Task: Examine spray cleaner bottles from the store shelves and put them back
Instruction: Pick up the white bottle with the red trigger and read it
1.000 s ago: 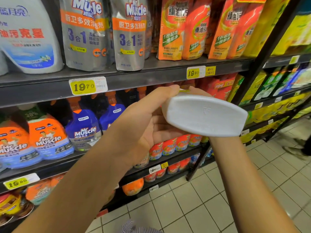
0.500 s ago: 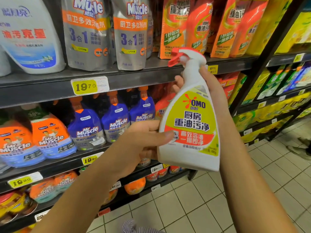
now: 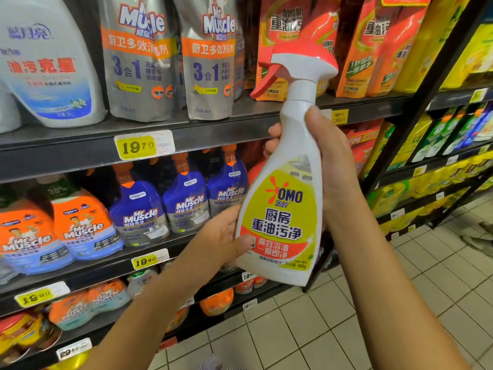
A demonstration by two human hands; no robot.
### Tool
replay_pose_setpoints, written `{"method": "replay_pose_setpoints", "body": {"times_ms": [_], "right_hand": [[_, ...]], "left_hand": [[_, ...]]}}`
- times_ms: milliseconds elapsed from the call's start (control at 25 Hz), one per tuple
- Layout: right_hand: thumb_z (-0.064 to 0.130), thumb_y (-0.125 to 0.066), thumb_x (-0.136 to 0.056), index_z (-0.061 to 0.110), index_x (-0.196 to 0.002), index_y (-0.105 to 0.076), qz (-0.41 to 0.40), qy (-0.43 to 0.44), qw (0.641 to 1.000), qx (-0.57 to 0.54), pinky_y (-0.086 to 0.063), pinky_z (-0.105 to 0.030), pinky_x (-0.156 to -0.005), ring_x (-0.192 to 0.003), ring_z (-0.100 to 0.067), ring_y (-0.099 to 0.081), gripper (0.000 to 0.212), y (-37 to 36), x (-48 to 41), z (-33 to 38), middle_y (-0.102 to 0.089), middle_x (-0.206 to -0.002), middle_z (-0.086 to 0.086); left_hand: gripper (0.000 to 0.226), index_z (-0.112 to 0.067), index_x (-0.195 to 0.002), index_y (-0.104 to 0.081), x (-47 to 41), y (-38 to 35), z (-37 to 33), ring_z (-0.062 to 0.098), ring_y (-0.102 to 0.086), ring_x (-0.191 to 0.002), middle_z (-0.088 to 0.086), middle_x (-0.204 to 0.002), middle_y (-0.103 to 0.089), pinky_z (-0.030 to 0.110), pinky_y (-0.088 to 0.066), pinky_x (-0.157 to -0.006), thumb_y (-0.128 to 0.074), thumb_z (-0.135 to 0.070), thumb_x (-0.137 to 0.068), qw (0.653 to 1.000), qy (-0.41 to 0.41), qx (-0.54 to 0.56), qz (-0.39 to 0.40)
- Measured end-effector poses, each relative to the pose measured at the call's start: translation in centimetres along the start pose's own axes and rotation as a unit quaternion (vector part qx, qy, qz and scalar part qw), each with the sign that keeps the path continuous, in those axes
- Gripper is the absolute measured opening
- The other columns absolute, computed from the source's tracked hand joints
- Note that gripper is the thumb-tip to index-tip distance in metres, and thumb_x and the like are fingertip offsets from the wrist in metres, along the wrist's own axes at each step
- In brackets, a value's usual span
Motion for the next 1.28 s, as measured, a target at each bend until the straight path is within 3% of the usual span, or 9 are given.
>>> {"method": "replay_pose_setpoints", "body": {"times_ms": [160, 240, 360, 440, 560, 720, 840, 960, 1280], "right_hand": [[0.022, -0.056, -0.091, 0.012, -0.092, -0.067, -0.067, 0.088, 0.991, 0.079, -0.054, -0.033, -0.060, -0.066, -0.024, -0.068, 0.015, -0.5, 0.5, 1.0, -0.069, -0.078, -0.012], [0.019, -0.058, -0.092, 0.009, -0.094, -0.068, -0.104, 0.117, 0.983, 0.100, -0.055, -0.032, -0.060, -0.068, -0.024, -0.069, 0.013, -0.7, 0.6, 1.6, -0.068, -0.078, -0.013], [0.012, -0.065, -0.089, 0.008, -0.096, -0.068, -0.138, 0.154, 0.971, 0.122, -0.057, -0.033, -0.061, -0.066, -0.023, -0.066, 0.009, -1.8, 1.0, 2.2, -0.066, -0.075, -0.012], [0.010, -0.069, -0.087, 0.009, -0.097, -0.069, -0.151, 0.159, 0.967, 0.128, -0.056, -0.036, -0.062, -0.063, -0.020, -0.062, 0.010, -2.7, 1.1, 2.0, -0.066, -0.068, -0.004], [0.016, -0.068, -0.089, 0.013, -0.086, -0.069, -0.117, 0.141, 0.964, 0.194, -0.048, -0.029, -0.054, -0.059, -0.012, -0.053, 0.004, -3.4, 0.4, 2.2, -0.059, -0.058, 0.008], [0.023, -0.061, -0.089, 0.010, -0.093, -0.065, 0.027, 0.008, 0.987, 0.161, -0.052, -0.023, -0.064, -0.062, -0.009, -0.062, 0.015, -3.8, -1.5, 0.8, -0.068, -0.067, 0.006], [0.026, -0.051, -0.091, 0.009, -0.116, -0.056, 0.111, -0.067, 0.989, 0.064, -0.056, -0.042, -0.080, -0.081, -0.030, -0.070, 0.031, -4.4, -2.0, -0.5, -0.073, -0.089, -0.013], [0.024, -0.044, -0.097, 0.006, -0.117, -0.051, 0.144, -0.077, 0.986, -0.017, -0.057, -0.044, -0.078, -0.083, -0.033, -0.071, 0.028, -5.2, -1.9, -1.6, -0.072, -0.091, -0.016], [0.025, -0.041, -0.101, 0.000, -0.110, -0.050, 0.114, -0.022, 0.993, -0.024, -0.058, -0.048, -0.078, -0.081, -0.030, -0.072, 0.028, -5.6, -1.6, -1.9, -0.070, -0.088, -0.014]], "left_hand": [[0.101, -0.033, -0.139, -0.031, -0.1, -0.4, 0.2, 0.006, -0.056, -0.118, -0.014, -0.128, -0.059, 0.022, -0.051, -0.089, -0.084, -0.036, -0.053, 0.985, -0.029, -0.132, -0.105], [0.134, -0.040, -0.146, -0.012, 0.5, -0.1, -0.3, 0.005, -0.031, -0.138, -0.012, -0.148, -0.034, 0.027, -0.038, -0.106, -0.082, -0.059, -0.034, 0.940, -0.034, -0.276, -0.197], [0.146, -0.041, -0.149, 0.004, 0.5, -0.2, -0.6, -0.001, -0.010, -0.142, -0.021, -0.154, -0.013, 0.020, -0.021, -0.109, -0.072, -0.077, -0.029, 0.896, -0.021, -0.383, -0.225], [0.138, -0.037, -0.150, -0.004, 0.5, 0.0, -0.6, -0.005, -0.024, -0.134, -0.025, -0.147, -0.022, 0.015, -0.029, -0.101, -0.081, -0.063, -0.040, 0.895, -0.025, -0.370, -0.249], [0.100, -0.032, -0.142, -0.037, 0.4, 0.3, -0.3, 0.004, -0.059, -0.102, -0.014, -0.123, -0.059, 0.016, -0.052, -0.072, -0.086, -0.016, -0.056, 0.944, -0.016, -0.253, -0.209], [0.063, -0.018, -0.090, -0.069, 0.6, 0.7, 0.2, 0.017, -0.072, -0.079, -0.001, -0.085, -0.077, 0.031, -0.059, -0.062, -0.070, 0.003, -0.031, 0.994, 0.059, -0.011, -0.093], [0.071, -0.010, -0.084, -0.078, 1.0, -0.8, 0.5, 0.032, -0.072, -0.084, 0.012, -0.088, -0.076, 0.040, -0.060, -0.068, -0.067, 0.001, -0.014, 0.979, 0.082, 0.187, 0.016], [0.053, -0.001, -0.102, -0.073, 1.4, -2.9, -2.3, 0.031, -0.069, -0.098, 0.015, -0.103, -0.072, 0.041, -0.058, -0.081, -0.076, -0.006, -0.049, 0.927, 0.031, 0.337, 0.160], [0.059, -0.020, -0.097, -0.077, 1.9, -1.3, -0.2, 0.025, -0.073, -0.088, 0.006, -0.096, -0.076, 0.035, -0.060, -0.070, -0.090, -0.021, -0.039, 0.962, 0.062, 0.240, 0.112]]}}
Point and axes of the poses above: each hand's wrist, its own x-axis away from the middle knuckle, its own y-axis out of the back of the hand, z = x × y, the point moved 8 cm from there along -x, towards the middle knuckle
